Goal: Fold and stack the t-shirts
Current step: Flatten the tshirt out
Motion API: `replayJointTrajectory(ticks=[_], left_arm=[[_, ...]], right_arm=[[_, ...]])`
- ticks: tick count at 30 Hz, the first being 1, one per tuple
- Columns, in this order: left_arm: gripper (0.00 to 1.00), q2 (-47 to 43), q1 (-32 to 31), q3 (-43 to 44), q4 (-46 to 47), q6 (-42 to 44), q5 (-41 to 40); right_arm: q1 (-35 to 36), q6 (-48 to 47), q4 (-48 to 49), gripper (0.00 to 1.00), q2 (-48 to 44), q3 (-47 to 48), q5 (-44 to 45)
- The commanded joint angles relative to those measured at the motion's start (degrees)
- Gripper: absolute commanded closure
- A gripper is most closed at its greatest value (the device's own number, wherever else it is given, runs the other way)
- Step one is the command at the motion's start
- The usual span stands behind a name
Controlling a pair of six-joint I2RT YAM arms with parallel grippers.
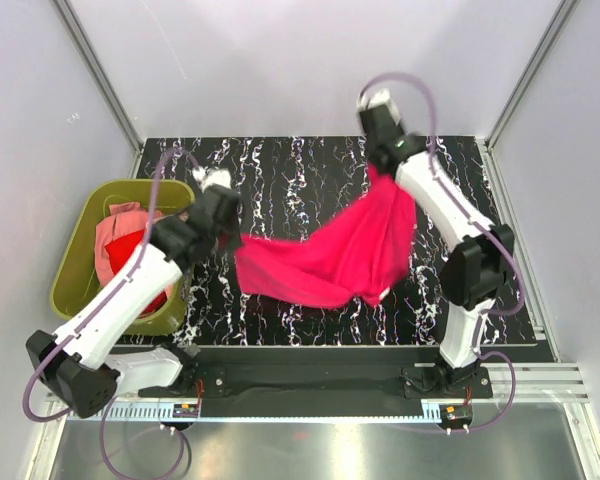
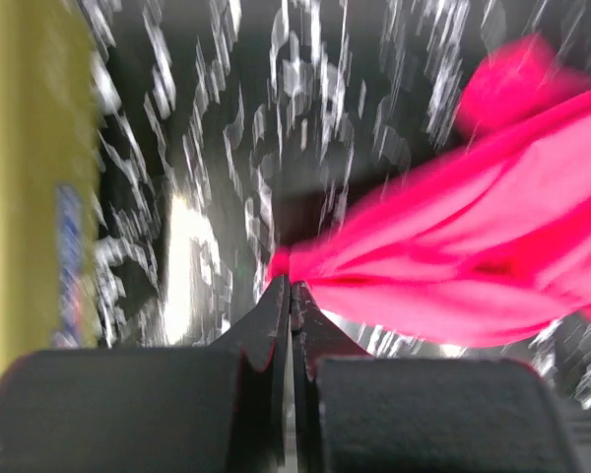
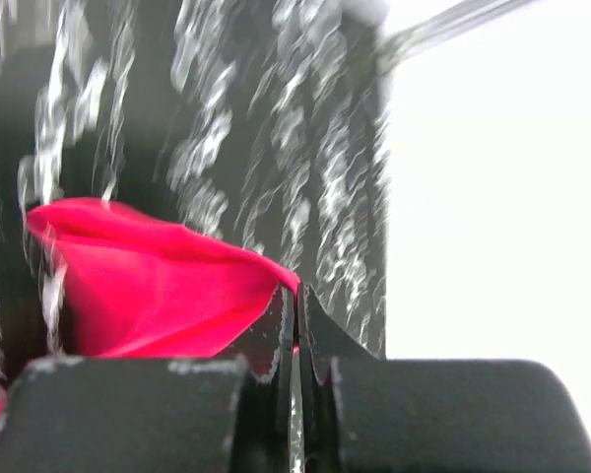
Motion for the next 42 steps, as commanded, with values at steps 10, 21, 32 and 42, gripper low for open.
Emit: replayJointTrajectory(ticks=[10,21,32,42], left_arm=[[1.0,5.6,9.9,29.6,0.1,4.3,6.7],[1.0,-11.8,-5.7,-22.9,14.7,-8.4,18.8],[0.31,-3.7,-0.4,-11.9,11.1,5.8,13.7],[0.51,19.6,9.9,0.6,19.8,22.7,36.8]], right_arm=[[-6.5,-6.0,0.2,1.0,-6.8,33.1,-9.2],[-6.5,21.8,-7.8,1.0,-32.3,-14.1,-23.6],[-6.6,36.4,-11.9,1.0,-40.5,-34.5,-21.7],[-6.6,34.5,-7.8,1.0,-44.1,-35.4,-29.3]])
